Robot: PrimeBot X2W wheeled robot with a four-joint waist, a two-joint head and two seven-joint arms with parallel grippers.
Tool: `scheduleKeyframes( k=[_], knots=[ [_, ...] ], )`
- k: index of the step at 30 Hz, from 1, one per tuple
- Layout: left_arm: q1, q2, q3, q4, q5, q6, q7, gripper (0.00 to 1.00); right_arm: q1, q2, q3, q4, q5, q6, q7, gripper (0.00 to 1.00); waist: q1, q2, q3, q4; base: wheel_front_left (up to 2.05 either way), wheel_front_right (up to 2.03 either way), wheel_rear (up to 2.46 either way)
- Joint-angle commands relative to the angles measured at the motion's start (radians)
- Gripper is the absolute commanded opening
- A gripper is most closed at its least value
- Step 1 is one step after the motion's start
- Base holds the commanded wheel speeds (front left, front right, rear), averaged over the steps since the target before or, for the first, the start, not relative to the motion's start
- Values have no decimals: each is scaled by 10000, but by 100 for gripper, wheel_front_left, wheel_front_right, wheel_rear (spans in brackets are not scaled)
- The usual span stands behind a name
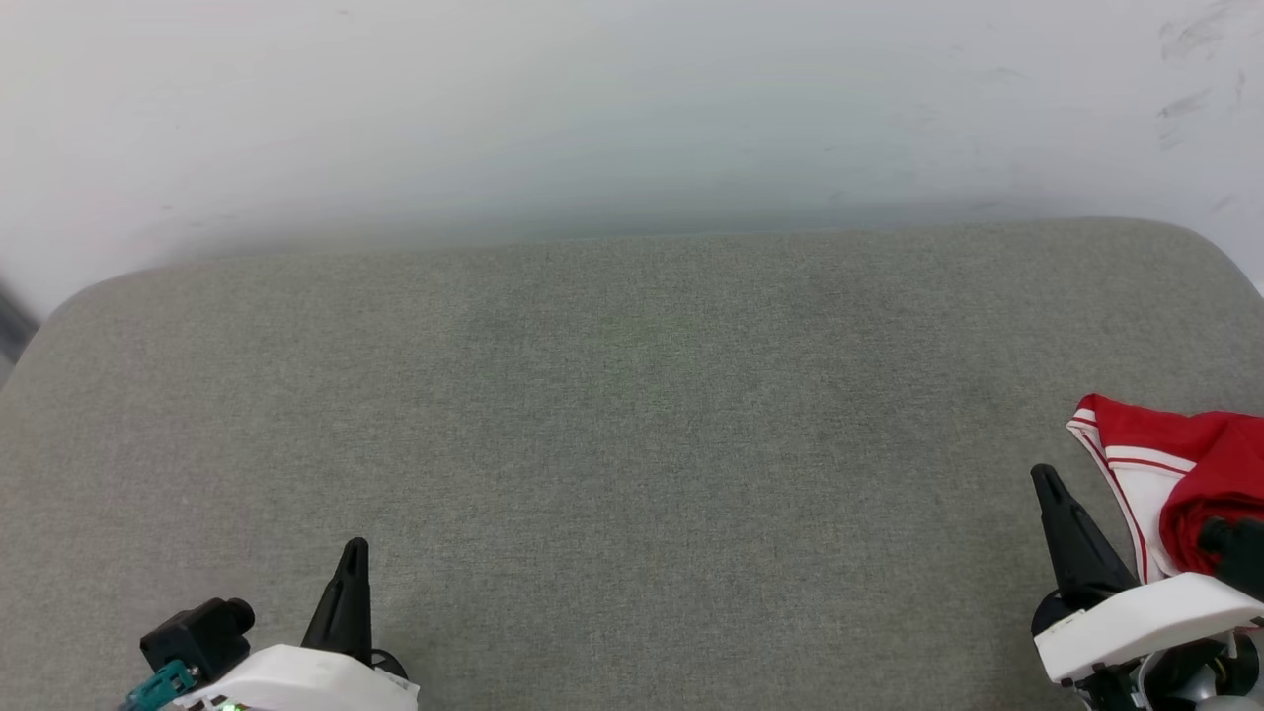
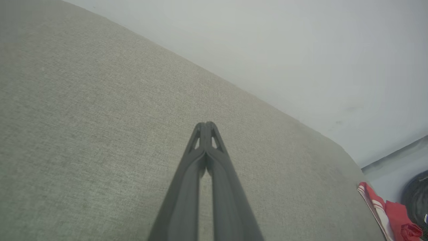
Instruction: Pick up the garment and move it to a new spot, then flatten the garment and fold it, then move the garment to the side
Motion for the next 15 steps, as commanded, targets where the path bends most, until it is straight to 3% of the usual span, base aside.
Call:
scheduleKeyframes(
  k=[1,15],
  knots=[
    [-272,15,116,-76,-236,-73,34,0,-309,7,-62,-92,272,1,9,0,0,0,0,1,0,0,0],
    [-616,-268,587,276,-2233,-508,575,0,-499,175,-246,276,2432,0,177,0,0,0,1,23,0,0,0]
  ],
)
